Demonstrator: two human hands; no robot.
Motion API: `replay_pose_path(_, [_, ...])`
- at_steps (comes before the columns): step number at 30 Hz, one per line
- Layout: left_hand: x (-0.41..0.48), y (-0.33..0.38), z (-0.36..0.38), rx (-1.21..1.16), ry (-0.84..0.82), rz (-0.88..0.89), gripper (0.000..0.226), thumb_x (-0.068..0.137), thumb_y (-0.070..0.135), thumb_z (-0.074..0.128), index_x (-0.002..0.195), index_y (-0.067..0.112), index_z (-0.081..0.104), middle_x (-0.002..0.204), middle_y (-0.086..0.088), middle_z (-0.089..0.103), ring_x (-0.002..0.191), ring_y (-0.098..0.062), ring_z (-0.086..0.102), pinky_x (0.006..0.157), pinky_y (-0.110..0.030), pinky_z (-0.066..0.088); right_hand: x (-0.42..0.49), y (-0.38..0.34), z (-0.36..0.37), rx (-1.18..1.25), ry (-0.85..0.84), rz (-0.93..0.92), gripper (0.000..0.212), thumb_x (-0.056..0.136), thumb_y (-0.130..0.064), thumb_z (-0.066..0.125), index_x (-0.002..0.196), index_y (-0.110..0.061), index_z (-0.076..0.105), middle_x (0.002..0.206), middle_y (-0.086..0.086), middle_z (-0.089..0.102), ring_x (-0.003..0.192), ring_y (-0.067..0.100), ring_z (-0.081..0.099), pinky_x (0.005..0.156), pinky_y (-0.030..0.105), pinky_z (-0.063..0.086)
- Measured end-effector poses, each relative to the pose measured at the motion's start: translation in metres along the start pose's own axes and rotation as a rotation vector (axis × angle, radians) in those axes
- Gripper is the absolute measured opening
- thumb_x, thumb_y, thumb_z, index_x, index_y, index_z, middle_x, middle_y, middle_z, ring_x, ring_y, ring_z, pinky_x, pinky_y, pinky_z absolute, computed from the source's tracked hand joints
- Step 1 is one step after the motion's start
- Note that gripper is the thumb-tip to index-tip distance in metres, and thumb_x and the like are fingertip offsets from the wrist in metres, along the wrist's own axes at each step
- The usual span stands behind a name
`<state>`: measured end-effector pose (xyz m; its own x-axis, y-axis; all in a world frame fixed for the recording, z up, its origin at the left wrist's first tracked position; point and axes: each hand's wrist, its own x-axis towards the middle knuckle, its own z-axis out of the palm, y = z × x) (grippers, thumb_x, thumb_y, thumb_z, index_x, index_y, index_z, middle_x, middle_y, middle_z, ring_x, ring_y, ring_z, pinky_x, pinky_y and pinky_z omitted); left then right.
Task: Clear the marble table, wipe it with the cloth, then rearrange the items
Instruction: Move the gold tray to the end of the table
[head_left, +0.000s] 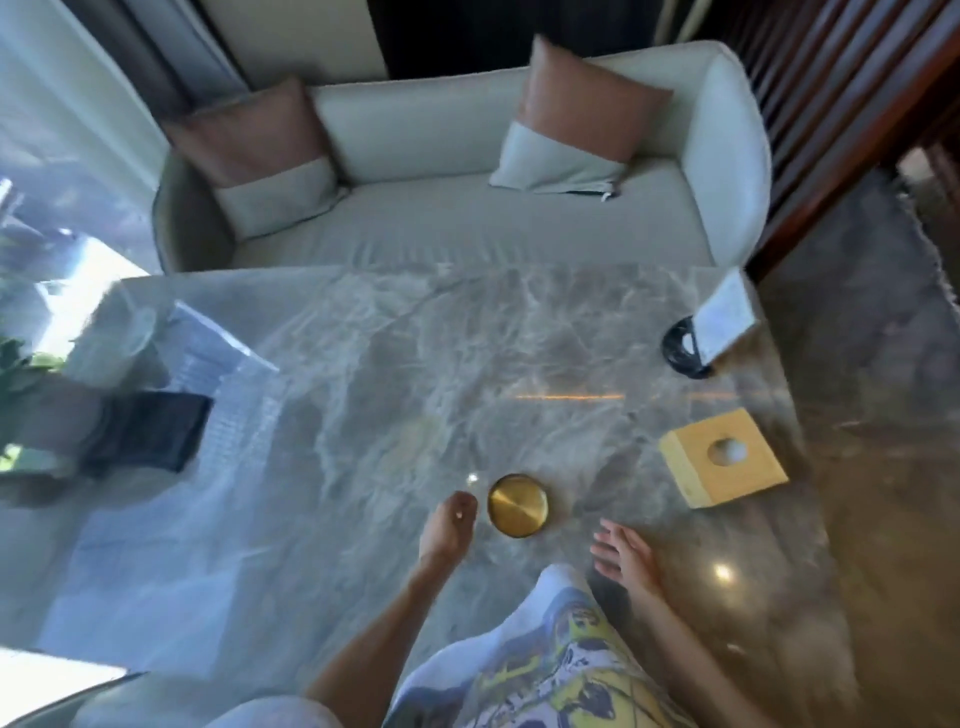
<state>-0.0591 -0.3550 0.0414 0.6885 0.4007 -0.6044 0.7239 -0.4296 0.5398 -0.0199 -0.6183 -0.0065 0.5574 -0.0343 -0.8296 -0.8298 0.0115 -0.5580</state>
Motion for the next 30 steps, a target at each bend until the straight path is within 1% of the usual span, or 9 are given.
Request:
replay_pose_path(4, [-0.013,-0.059,-0.018,-0.097,-0.016,-0.03,0.022,0.075,0.041,0.046,0.068,0.021,0.054,0.069,0.003,0.061,0.066,-0.014,0.056,0.062,-0.034,0.047,-0.019,0.009,0.05,-0.019,0.039,-0.041,0.028,0.1,-0.016,0.044,0.121,-0.001,0.058,0.092,0.009,0.063,0.071,0.018,0.06,0.056,0.025,0.043])
replay_pose_path(6, [-0.01,-0.09,-0.021,-0.14,-0.012,-0.05,0.034,0.071,0.05,0.043,0.068,0.017,0.052,0.064,0.003,0.06,0.06,-0.016,0.056,0.061,-0.037,0.051,-0.03,0.016,0.07,-0.04,0.054,-0.057,0.026,0.099,-0.014,0.047,0.117,0.001,0.059,0.085,0.007,0.063,0.066,0.018,0.058,0.048,0.022,0.043])
replay_pose_path(8, [-0.009,-0.113,-0.027,-0.158,-0.019,-0.062,0.026,0.074,0.045,0.044,0.065,0.022,0.051,0.06,0.004,0.056,0.057,-0.015,0.054,0.06,-0.039,0.051,-0.038,0.03,0.089,-0.086,0.031,-0.067,0.026,0.099,-0.011,0.048,0.117,0.004,0.058,0.08,0.007,0.062,0.059,0.016,0.057,0.041,0.02,0.043])
replay_pose_path(11, [-0.015,-0.13,-0.047,-0.167,-0.041,-0.055,0.023,0.078,0.034,0.046,0.057,0.028,0.051,0.055,0.006,0.052,0.055,-0.015,0.051,0.056,-0.03,0.042,-0.047,0.049,0.108,-0.158,0.014,-0.069,0.027,0.098,-0.011,0.05,0.117,0.005,0.06,0.078,0.008,0.063,0.055,0.014,0.058,0.04,0.02,0.042])
replay_pose_path(14, [-0.013,-0.148,-0.064,-0.123,-0.051,-0.072,0.023,0.089,0.025,0.049,0.068,0.017,0.057,0.062,0.002,0.056,0.062,-0.016,0.052,0.06,-0.026,0.037,-0.06,0.059,0.12,-0.243,0.035,-0.078,0.024,0.098,-0.013,0.049,0.114,-0.001,0.062,0.084,0.005,0.065,0.063,0.015,0.059,0.041,0.017,0.042])
replay_pose_path(19, [0.001,-0.134,-0.073,-0.028,-0.097,-0.03,0.034,0.088,0.023,0.047,0.057,0.016,0.037,0.051,0.005,0.042,0.058,-0.019,0.044,0.056,-0.03,0.032,-0.066,0.048,0.121,-0.337,0.145,-0.097,0.022,0.096,-0.006,0.049,0.115,-0.004,0.06,0.08,0.01,0.06,0.058,0.015,0.053,0.035,0.015,0.039])
replay_pose_path(23, [0.016,-0.095,-0.054,-0.048,-0.151,0.015,0.021,0.088,0.021,0.046,0.072,0.01,0.055,0.083,-0.021,0.068,0.081,-0.036,0.066,0.063,-0.034,0.044,-0.054,0.029,0.114,-0.376,0.18,-0.105,0.03,0.095,-0.004,0.049,0.12,-0.019,0.05,0.076,0.007,0.057,0.057,0.014,0.049,0.043,0.023,0.039])
replay_pose_path(27, [0.031,-0.04,-0.029,-0.087,-0.143,0.07,0.024,0.092,0.02,0.046,0.099,0.009,0.067,0.101,-0.019,0.071,0.099,-0.036,0.065,0.081,-0.037,0.051,-0.012,0.008,0.108,-0.47,0.194,-0.15,0.024,0.093,-0.008,0.054,0.117,-0.007,0.055,0.079,0.007,0.057,0.058,0.014,0.047,0.051,0.025,0.037])
replay_pose_path(30, [0.042,-0.015,-0.003,-0.155,-0.116,0.027,0.032,0.093,0.018,0.048,0.121,0.009,0.062,0.115,-0.018,0.068,0.11,-0.033,0.062,0.093,-0.036,0.049,0.022,0.001,0.109,-0.544,0.157,-0.168,0.028,0.091,-0.01,0.057,0.117,-0.018,0.058,0.093,0.008,0.061,0.07,0.016,0.054,0.058,0.024,0.042])
